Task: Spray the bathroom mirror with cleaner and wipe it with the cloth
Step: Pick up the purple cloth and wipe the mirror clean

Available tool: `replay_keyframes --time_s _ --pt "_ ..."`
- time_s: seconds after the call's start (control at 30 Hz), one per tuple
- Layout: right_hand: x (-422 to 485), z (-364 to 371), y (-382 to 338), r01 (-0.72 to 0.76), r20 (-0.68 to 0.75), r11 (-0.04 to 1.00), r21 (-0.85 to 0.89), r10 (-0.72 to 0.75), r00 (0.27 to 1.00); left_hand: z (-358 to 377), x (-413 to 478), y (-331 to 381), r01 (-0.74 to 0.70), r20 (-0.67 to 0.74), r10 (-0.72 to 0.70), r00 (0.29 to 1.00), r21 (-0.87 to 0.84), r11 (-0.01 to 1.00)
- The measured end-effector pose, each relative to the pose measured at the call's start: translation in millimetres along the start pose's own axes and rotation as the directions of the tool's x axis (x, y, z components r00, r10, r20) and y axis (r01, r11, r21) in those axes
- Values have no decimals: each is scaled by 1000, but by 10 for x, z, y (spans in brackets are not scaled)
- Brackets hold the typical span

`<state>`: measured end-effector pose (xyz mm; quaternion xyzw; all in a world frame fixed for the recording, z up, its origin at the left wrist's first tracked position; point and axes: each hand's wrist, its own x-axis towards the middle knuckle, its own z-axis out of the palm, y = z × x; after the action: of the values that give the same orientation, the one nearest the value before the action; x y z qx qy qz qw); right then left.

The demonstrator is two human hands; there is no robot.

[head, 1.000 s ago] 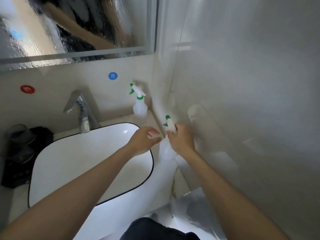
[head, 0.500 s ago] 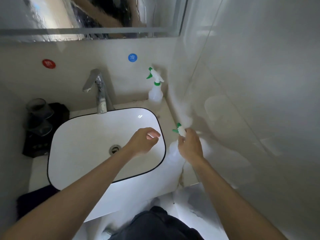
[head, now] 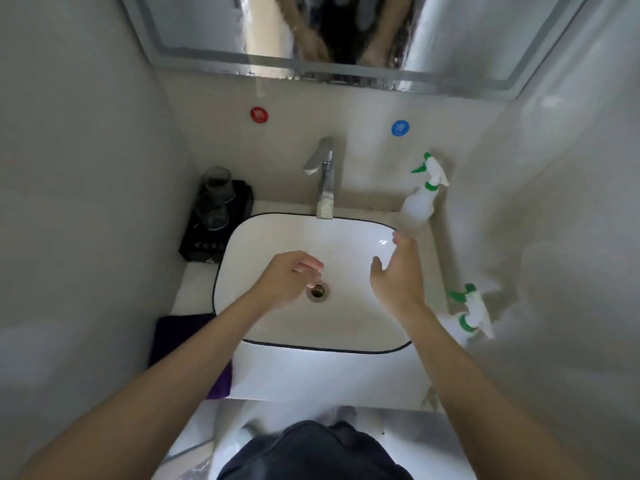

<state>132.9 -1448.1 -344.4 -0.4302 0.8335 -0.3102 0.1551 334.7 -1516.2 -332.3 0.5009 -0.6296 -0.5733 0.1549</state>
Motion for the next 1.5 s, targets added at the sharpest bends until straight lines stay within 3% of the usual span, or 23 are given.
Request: replay_keyframes --time_s 0.1,0.27,0.5,0.6,0.77,0.9,1.07,1.27,1.37,1.5 --pt "-133 483 -348 156 155 988 -10 -152 976 -419 -214 -262 51 -117 -54 992 -25 998" --pt "-495 1125 -796 349 369 936 -47 -308 877 -916 -592 -782 149 -273 -173 946 -104 983" --pt "-1067 1631 -1049 575 553 818 8 -482 679 -1147 -987 -1547 321 -431 -300 851 -26 947" --pt "-1315 1760 -1051 591 565 799 108 -539 625 -1131 -1105 -1834 407 -404 -359 841 36 913" --pt "-1603 2018 -907 550 699 820 158 -486 525 -1109 -1245 -2181 500 -300 -427 853 236 833" --pt "-1750 2226 -695 523 818 852 31 -323 476 -986 -1279 -2376 534 -244 -476 845 339 775" --pt "-1930 2456 -520 339 802 932 -127 -104 587 -861 -1278 -2551 565 -282 -490 825 435 701" --pt "-1963 2673 -449 -37 753 993 -110 108 649 -965 -1218 -2613 561 -266 -495 827 348 751" --pt "-1928 2711 -444 -244 728 968 -51 203 655 -1003 -1185 -2633 562 -232 -512 827 328 759" --pt "-1881 2705 -549 -437 735 899 -9 302 607 -1014 -1216 -2637 563 -261 -506 822 236 792"
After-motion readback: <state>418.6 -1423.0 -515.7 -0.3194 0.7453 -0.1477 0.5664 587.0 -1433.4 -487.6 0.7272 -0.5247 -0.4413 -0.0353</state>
